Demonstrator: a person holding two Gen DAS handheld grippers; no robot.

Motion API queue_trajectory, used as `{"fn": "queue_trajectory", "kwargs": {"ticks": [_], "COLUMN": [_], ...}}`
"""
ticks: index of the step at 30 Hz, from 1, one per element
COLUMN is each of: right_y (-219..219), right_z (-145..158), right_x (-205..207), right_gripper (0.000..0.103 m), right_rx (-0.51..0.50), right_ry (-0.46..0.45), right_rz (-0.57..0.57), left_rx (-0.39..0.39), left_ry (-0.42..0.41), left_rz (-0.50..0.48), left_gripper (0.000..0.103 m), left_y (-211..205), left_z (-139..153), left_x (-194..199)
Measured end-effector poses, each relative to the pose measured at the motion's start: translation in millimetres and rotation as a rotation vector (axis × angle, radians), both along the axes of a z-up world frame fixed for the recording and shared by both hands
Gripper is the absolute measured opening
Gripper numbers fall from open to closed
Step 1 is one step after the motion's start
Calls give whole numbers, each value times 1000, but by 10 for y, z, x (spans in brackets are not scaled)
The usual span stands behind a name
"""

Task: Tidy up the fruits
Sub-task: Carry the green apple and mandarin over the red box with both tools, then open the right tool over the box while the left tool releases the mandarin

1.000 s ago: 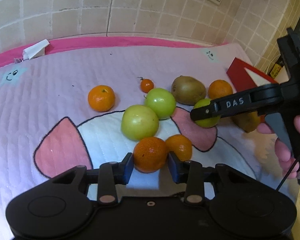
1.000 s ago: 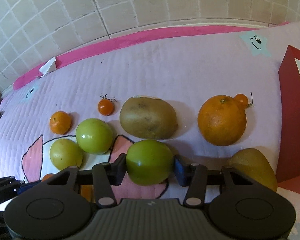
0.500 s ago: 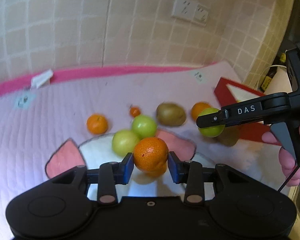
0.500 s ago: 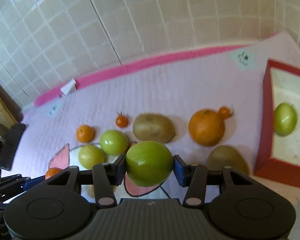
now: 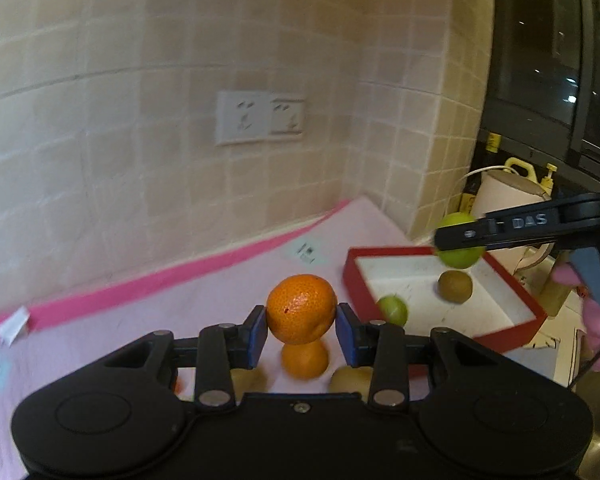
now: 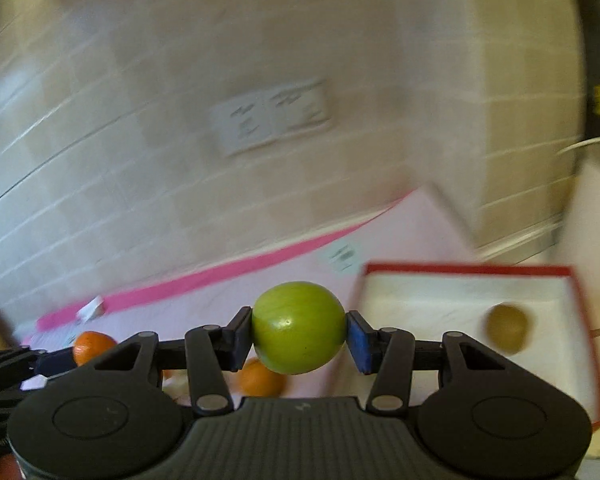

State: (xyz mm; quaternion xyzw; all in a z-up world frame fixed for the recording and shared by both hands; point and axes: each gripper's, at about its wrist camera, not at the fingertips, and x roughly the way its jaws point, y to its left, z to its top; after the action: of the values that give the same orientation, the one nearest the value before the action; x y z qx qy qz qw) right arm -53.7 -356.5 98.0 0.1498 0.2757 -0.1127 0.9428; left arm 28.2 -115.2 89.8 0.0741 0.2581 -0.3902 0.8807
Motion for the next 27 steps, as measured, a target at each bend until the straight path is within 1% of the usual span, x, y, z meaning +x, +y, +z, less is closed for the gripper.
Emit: {"fn": "queue_trajectory", "kwargs": {"ticks": [3,7,9,11,15,18,21,27], "right_y": [-338,-781,-975,-1151,-1446,-1607,-1742,-1907], "right_z": [51,-3,-82,-182,-488,-730,-960,-1263], "right_x": [-172,-320,-369,-406,-393,-401,-375,-207], "right_gripper": [51,51,51,51,51,51,51,51], "right_rx": [-23,-2,9,27,74,102,119,82], "right_ry": [-26,-38,-29,-9,51,99,151,263], "right_rz": [-101,-197,-237,-269,-310,-346,-367,-390], "left_rx": [0,-8,-7,-1,43,102,148,228], "left_ry": [-25,-34,-25,6,41,73,105,202], "left_rz": [-44,-115,-150,-188,-243,-298,-318,-327], "left_gripper": [44,44,44,44,45,45,45,45], "left_y": [-305,-741,-974,-1265,-1833,-2239,-2545,-2985], "left_z": [76,147,126,69,-138,-332,-546,-978], "left_x": [26,78,123,188,293,425,556,832]}}
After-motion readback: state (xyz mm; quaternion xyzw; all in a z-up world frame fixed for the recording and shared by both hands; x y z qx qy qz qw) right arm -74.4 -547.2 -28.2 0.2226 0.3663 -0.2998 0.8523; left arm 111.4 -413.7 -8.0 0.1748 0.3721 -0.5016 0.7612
